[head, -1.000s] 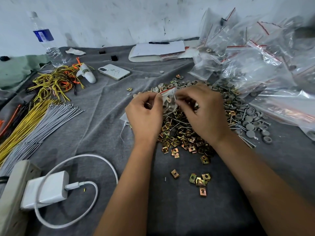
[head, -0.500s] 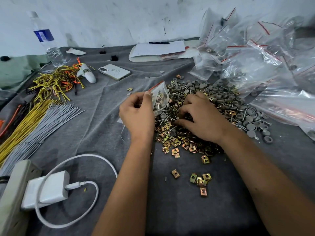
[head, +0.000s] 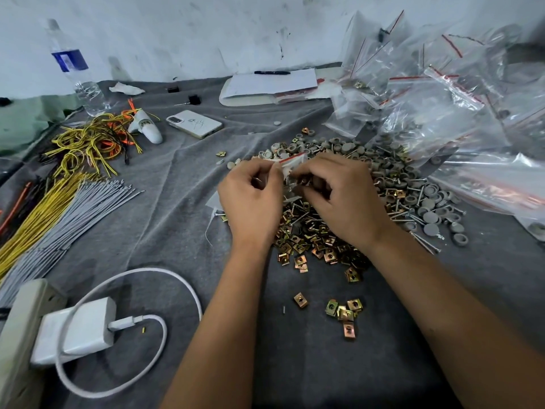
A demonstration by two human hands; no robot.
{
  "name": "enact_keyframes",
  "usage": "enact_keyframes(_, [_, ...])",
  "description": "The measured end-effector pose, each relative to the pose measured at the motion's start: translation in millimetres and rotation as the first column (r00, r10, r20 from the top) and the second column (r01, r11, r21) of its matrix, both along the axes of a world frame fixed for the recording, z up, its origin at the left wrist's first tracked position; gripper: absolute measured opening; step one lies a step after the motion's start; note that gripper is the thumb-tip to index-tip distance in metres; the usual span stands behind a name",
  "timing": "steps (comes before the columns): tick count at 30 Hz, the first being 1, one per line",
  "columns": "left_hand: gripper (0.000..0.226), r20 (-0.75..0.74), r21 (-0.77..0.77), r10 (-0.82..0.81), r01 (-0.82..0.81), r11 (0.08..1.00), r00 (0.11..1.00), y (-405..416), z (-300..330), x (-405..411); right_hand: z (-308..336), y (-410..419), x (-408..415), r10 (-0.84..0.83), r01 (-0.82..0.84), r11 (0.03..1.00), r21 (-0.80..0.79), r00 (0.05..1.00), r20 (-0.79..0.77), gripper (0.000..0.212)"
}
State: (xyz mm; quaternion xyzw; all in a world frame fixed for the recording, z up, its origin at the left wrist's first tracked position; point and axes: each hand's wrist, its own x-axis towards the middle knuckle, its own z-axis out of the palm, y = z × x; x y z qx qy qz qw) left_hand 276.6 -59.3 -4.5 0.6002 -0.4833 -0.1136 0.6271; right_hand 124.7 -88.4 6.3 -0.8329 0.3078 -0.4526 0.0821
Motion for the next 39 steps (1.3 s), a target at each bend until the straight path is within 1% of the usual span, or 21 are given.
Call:
enact_keyframes(2, [0.014, -0.033, 0.005, 0.003, -0.003, 1.000, 0.999, 0, 0, 0, 0, -1, 0, -0.021, 0.020, 1.000, 0.020, 0.999, 0.031, 0.029])
enact_keyframes(5, [0.014, -0.124, 0.023, 0.023, -0.020, 1.000, 0.992, -2, 1, 1, 3, -4, -4, -0.083, 0.074, 0.995, 0.067, 0.987, 0.137, 0.032])
enact_keyframes(8, [0.015, -0.213, 0.027, 0.056, -0.052, 0.998, 0.975, -2, 2, 4, 3, -7, -8, -0.133, 0.118, 0.989, 0.087, 0.971, 0.199, 0.026])
enact_keyframes(10, [0.015, -0.290, 0.013, 0.065, -0.064, 0.998, 0.955, -2, 2, 6, 3, -7, -10, -0.134, 0.120, 0.989, 0.085, 0.974, 0.185, 0.018])
enact_keyframes(11, [0.016, -0.337, 0.001, 0.072, -0.075, 0.997, 0.939, -2, 3, 7, 3, -8, -10, -0.115, 0.102, 0.990, 0.095, 0.984, 0.138, 0.015])
enact_keyframes(13, [0.021, -0.451, -0.016, 0.089, -0.107, 0.994, 0.888, -3, 5, 9, 0, -10, -12, -0.050, 0.060, 0.988, 0.141, 0.996, -0.073, 0.015])
enact_keyframes(15, [0.021, -0.540, -0.017, 0.095, -0.123, 0.992, 0.836, -4, 6, 10, -2, -10, -11, 0.016, 0.048, 0.980, 0.193, 0.948, -0.317, 0.024])
enact_keyframes(16, [0.019, -0.556, -0.015, 0.094, -0.123, 0.992, 0.826, -4, 6, 10, -3, -9, -9, 0.038, 0.050, 0.977, 0.209, 0.917, -0.397, 0.028])
enact_keyframes(17, [0.019, -0.560, -0.015, 0.092, -0.121, 0.993, 0.823, -3, 7, 10, -3, -8, -8, 0.054, 0.050, 0.974, 0.221, 0.896, -0.441, 0.030])
enact_keyframes(19, [0.019, -0.563, -0.022, 0.085, -0.118, 0.993, 0.822, -2, 7, 10, -1, -8, -7, 0.081, 0.047, 0.967, 0.251, 0.876, -0.475, 0.031])
enact_keyframes(21, [0.020, -0.544, -0.020, 0.087, -0.116, 0.993, 0.835, -2, 8, 9, 1, -8, -7, 0.108, 0.050, 0.957, 0.286, 0.855, -0.508, 0.032])
enact_keyframes(23, [0.021, -0.495, -0.010, 0.102, -0.123, 0.992, 0.863, -1, 8, 9, 1, -7, -8, 0.109, 0.054, 0.958, 0.280, 0.837, -0.536, 0.028])
enact_keyframes(25, [0.019, -0.420, -0.003, 0.115, -0.128, 0.992, 0.900, -1, 5, 10, 0, -6, -6, 0.086, 0.050, 0.967, 0.249, 0.856, -0.509, 0.024])
enact_keyframes(26, [0.017, -0.372, -0.001, 0.116, -0.125, 0.992, 0.921, -1, 5, 9, 0, -5, -6, 0.071, 0.045, 0.966, 0.253, 0.899, -0.433, 0.023])
enact_keyframes(28, [0.015, -0.252, 0.002, 0.108, -0.111, 0.994, 0.962, 0, 4, 7, 3, -3, -7, 0.017, 0.031, 0.963, 0.268, 0.984, -0.176, 0.018])
enact_keyframes(29, [0.015, -0.182, 0.005, 0.095, -0.096, 0.995, 0.979, 1, 3, 5, 5, -3, -9, -0.025, 0.038, 0.971, 0.236, 0.998, -0.060, 0.016])
enact_keyframes(31, [0.014, -0.042, 0.008, 0.054, -0.054, 0.999, 0.998, 3, 4, 0, 8, -3, -12, -0.085, 0.072, 0.985, 0.155, 0.993, 0.079, 0.013])
enact_keyframes(32, [0.014, 0.011, 0.005, 0.034, -0.034, 0.999, 0.999, 4, 4, -2, 9, -4, -13, -0.082, 0.068, 0.989, 0.132, 0.991, 0.106, 0.012])
enact_keyframes(34, [0.013, 0.054, -0.001, 0.014, -0.014, 1.000, 0.998, 4, 3, -4, 10, -3, -12, -0.039, 0.031, 0.995, 0.093, 0.995, 0.088, 0.012])
enact_keyframes(37, [0.013, 0.044, -0.003, 0.015, -0.015, 1.000, 0.999, 3, 2, -5, 7, 0, -7, 0.016, -0.019, 0.998, 0.057, 0.999, 0.041, 0.014])
enact_keyframes(39, [0.016, 0.012, -0.005, 0.015, -0.015, 1.000, 1.000, 2, 3, -5, 6, 1, -5, 0.025, -0.030, 0.996, 0.084, 0.998, 0.064, 0.019])
